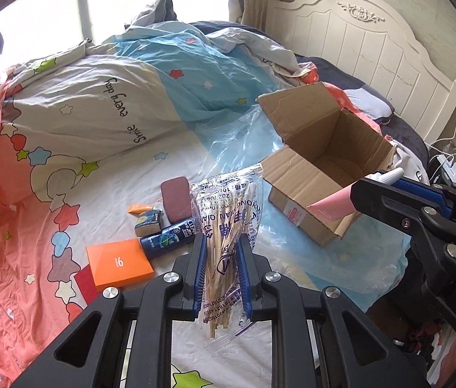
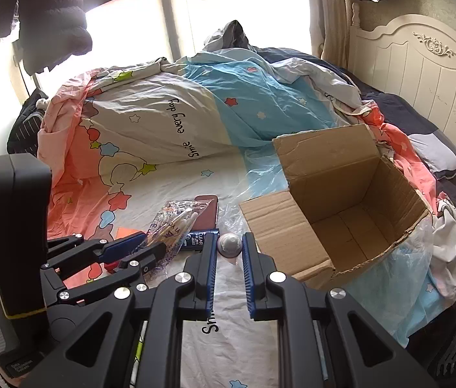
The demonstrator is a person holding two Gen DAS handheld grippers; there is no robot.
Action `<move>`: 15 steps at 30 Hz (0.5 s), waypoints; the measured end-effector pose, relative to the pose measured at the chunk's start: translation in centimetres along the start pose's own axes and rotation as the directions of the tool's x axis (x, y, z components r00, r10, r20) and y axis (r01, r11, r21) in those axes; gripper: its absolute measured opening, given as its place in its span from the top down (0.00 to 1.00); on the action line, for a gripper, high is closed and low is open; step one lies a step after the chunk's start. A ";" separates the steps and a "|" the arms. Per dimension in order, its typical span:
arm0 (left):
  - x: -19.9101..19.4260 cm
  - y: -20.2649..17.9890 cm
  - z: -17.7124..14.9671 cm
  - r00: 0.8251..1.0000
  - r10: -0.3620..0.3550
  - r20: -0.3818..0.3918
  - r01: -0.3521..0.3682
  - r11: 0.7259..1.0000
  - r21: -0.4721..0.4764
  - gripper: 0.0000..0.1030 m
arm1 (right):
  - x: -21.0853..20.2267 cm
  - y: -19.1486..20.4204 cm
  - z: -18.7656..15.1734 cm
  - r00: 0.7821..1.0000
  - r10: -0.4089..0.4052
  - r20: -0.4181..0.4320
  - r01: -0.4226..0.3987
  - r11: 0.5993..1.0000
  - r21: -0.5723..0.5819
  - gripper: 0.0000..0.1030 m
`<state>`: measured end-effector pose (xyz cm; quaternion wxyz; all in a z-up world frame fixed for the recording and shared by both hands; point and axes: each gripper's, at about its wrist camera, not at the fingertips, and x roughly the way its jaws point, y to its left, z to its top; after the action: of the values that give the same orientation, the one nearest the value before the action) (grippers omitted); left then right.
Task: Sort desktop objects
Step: 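Carry the pink tube and toothpick bag with both tools over the cardboard box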
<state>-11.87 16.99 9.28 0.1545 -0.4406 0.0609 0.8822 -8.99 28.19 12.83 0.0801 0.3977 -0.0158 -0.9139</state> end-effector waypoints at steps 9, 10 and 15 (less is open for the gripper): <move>-0.4 -3.7 2.7 0.999 -0.030 0.038 0.028 0.997 0.066 0.82 | -1.2 -3.0 0.9 0.999 -0.031 0.026 0.030 0.999 0.023 0.85; -0.4 -4.1 2.9 0.999 -0.034 0.042 0.031 0.997 0.073 0.82 | -1.3 -3.3 1.0 0.999 -0.033 0.029 0.032 0.999 0.029 0.85; -0.1 -5.7 4.4 0.997 -0.053 0.057 0.047 0.994 0.098 0.82 | -1.5 -5.1 0.9 0.998 -0.046 0.034 0.044 0.998 0.054 0.85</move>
<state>-13.24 23.46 12.14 0.1996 -0.4077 0.0877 0.8867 -9.36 33.39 14.08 0.0486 0.3839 -0.0324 -0.9215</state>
